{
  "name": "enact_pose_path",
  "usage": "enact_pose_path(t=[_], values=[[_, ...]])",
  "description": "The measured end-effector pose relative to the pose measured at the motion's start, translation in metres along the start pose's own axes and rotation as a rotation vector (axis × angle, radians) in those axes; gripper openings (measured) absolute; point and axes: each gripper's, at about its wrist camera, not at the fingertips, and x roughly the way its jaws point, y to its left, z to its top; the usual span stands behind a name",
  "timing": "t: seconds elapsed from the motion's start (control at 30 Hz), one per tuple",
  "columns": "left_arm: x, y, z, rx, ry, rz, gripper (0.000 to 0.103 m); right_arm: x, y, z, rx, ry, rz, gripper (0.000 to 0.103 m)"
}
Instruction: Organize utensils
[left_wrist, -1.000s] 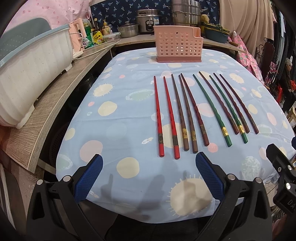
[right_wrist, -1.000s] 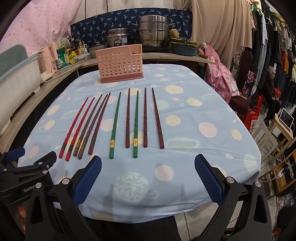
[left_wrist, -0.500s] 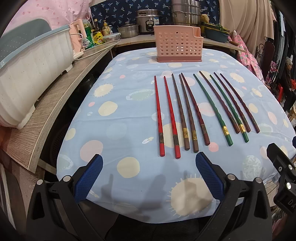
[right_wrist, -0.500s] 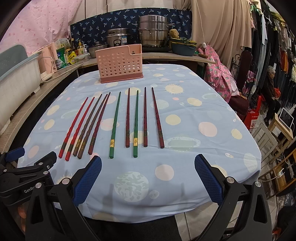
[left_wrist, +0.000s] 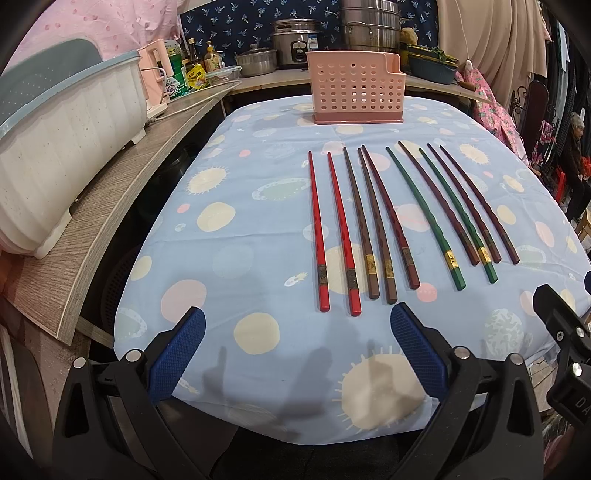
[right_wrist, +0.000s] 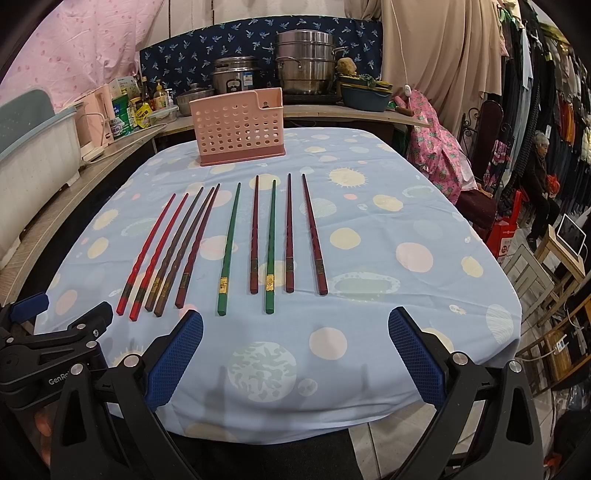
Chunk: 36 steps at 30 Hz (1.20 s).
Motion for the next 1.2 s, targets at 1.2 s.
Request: enact_pose_path(t=[1.2], values=[[0.0018,0.0001,-0.0011,0.000,0.008,-0.016,0.096,0.0040,-0.0009,-0.0036,0.010,0.010,-0.006,0.096]])
